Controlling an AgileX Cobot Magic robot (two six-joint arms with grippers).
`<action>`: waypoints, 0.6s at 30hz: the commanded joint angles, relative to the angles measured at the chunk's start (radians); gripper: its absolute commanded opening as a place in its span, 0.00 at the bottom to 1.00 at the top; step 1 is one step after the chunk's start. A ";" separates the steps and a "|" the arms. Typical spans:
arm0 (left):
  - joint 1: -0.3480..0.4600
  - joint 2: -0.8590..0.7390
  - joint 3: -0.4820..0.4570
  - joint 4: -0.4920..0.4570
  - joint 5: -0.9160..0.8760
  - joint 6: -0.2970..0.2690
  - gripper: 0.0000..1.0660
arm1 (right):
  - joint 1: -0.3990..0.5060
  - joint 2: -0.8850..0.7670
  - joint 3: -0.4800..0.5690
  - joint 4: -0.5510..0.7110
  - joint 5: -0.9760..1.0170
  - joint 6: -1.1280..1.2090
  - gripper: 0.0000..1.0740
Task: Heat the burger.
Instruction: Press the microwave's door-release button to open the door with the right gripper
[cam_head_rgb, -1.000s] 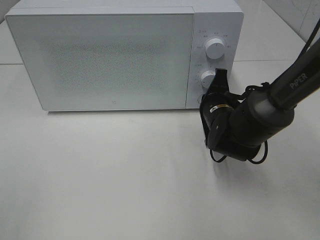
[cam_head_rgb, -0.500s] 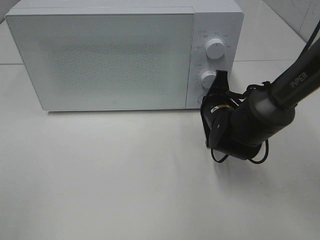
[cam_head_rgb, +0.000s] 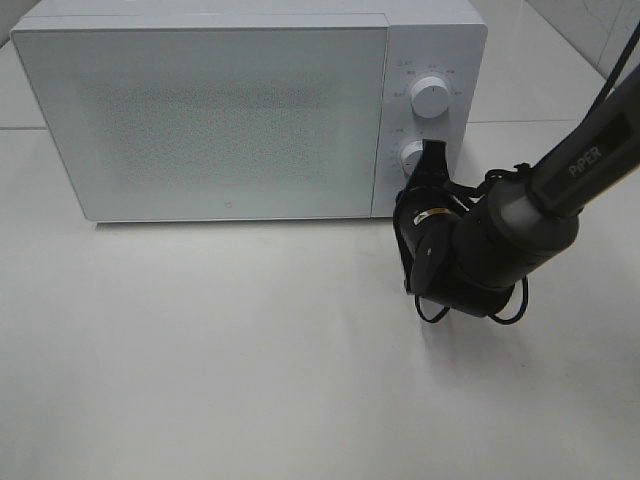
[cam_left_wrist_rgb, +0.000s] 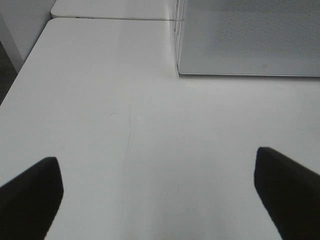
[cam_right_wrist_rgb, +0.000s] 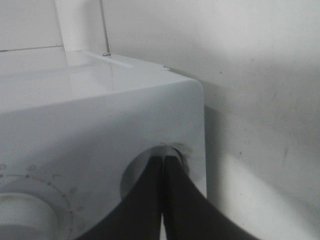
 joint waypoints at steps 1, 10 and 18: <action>0.003 -0.019 0.003 0.004 -0.012 -0.001 0.90 | -0.009 0.020 -0.057 -0.036 -0.104 -0.008 0.00; 0.003 -0.019 0.003 0.004 -0.012 -0.001 0.90 | -0.010 0.035 -0.123 -0.026 -0.188 -0.062 0.00; 0.003 -0.019 0.003 0.004 -0.012 -0.001 0.90 | -0.022 0.067 -0.171 -0.007 -0.161 -0.086 0.00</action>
